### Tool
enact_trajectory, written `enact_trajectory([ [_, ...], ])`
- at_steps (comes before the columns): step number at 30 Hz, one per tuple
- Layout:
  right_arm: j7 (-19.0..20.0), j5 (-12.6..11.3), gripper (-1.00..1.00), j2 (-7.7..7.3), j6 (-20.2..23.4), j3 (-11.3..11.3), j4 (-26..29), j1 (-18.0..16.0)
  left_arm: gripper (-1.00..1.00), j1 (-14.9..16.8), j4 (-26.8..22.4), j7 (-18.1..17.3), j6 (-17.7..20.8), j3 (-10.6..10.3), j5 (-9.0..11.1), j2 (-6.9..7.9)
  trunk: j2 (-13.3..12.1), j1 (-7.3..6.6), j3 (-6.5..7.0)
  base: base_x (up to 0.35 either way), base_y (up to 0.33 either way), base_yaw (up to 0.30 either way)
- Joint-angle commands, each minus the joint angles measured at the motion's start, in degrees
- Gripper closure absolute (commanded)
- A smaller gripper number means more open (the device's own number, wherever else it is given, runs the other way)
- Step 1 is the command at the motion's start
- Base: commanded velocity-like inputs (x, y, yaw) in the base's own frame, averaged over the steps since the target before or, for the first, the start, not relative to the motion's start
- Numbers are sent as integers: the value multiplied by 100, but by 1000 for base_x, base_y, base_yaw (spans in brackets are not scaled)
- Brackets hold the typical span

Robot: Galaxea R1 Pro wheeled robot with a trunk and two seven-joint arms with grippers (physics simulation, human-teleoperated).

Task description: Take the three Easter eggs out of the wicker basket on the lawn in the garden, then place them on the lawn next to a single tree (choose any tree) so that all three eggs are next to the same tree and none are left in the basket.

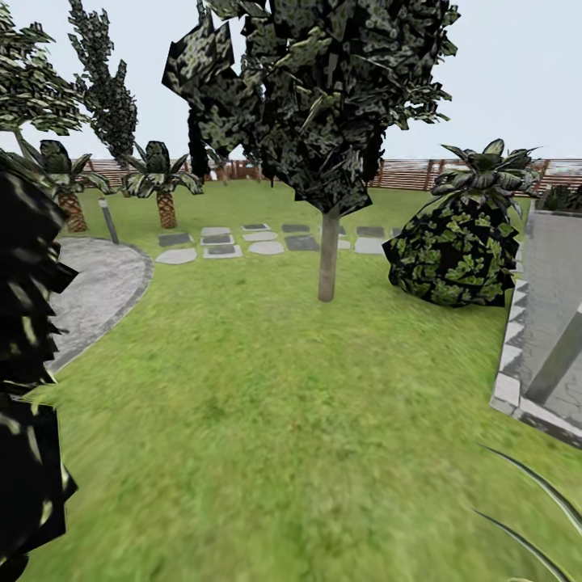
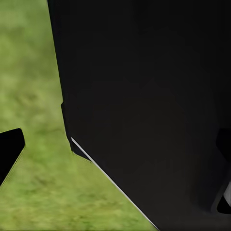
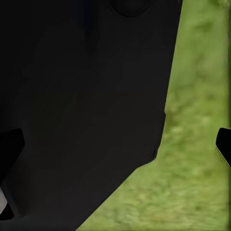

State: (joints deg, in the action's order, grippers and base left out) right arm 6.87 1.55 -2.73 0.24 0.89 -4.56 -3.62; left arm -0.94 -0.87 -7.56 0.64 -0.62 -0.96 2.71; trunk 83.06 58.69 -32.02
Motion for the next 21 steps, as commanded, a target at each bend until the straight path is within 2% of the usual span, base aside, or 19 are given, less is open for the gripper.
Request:
enact_trajectory([
  [1,16,14,-100,-1,3,8,-10,-7,-100,-2,-9,-17,7,-4,-10,2,2,3,-4,341,0,0],
  [21,16,31,-100,-1,11,8,-10,-7,-100,-2,-9,-14,8,-8,-10,2,2,3,-4,340,0,0],
])
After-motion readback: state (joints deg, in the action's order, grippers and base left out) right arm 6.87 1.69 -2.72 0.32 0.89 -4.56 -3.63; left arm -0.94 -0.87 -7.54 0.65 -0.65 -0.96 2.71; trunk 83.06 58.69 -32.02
